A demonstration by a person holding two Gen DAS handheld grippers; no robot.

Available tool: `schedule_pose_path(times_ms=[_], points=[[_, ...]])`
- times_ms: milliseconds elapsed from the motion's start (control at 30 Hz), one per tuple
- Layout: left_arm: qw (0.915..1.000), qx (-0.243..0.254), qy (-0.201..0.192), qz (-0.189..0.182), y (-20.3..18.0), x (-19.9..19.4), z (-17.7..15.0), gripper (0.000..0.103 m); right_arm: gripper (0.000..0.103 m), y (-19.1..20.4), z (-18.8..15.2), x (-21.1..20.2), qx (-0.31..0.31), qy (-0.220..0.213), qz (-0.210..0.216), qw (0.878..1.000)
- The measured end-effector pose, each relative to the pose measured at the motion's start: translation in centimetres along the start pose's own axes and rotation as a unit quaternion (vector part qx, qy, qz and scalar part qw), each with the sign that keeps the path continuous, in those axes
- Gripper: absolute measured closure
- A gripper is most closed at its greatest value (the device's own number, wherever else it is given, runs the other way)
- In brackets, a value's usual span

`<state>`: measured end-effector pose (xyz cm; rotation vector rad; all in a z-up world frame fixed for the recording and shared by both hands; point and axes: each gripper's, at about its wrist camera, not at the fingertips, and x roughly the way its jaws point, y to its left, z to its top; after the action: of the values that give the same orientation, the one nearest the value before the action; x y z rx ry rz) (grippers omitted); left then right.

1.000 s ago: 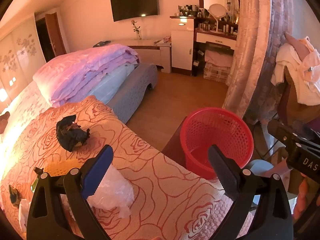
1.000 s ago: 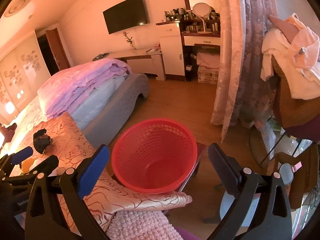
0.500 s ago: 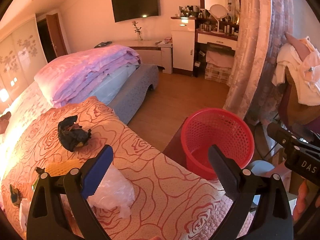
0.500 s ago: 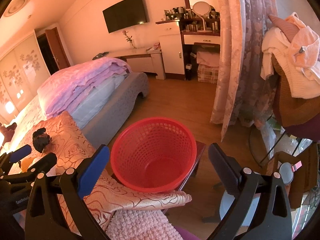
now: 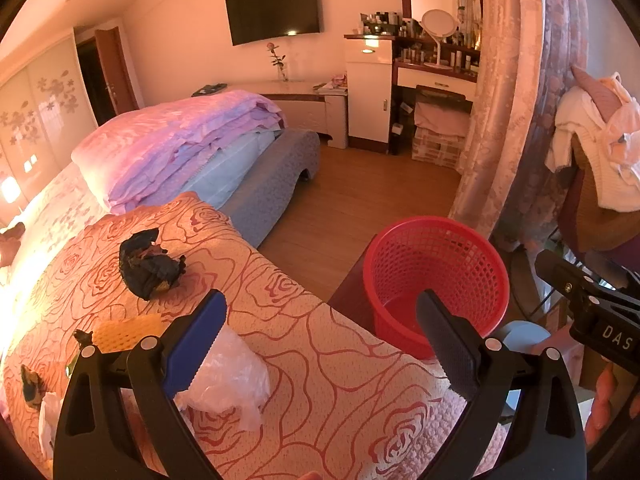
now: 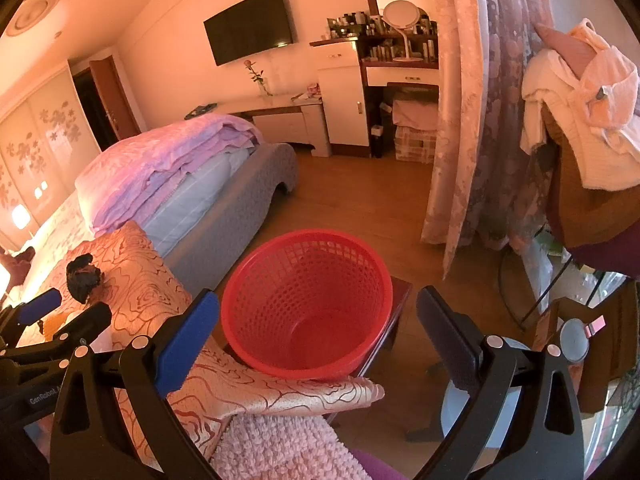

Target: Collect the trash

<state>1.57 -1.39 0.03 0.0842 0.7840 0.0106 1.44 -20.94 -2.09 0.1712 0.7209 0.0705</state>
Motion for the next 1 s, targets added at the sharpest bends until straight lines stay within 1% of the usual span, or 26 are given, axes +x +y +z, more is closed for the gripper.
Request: schedule_pose_path(times_ms=[633,1000], points=[[1.0000,-0.002,0.001,-0.002,0.3,-0.1,-0.3,0.011,0.007,0.0,-0.3,0.0,0.000,0.002,0.001,1.000],[0.9999,-0.014,0.010,-0.001,1.1,0.4,-1.1,0.011,0.007,0.3,-1.1,0.1,-0.001,0.008,0.001,1.000]])
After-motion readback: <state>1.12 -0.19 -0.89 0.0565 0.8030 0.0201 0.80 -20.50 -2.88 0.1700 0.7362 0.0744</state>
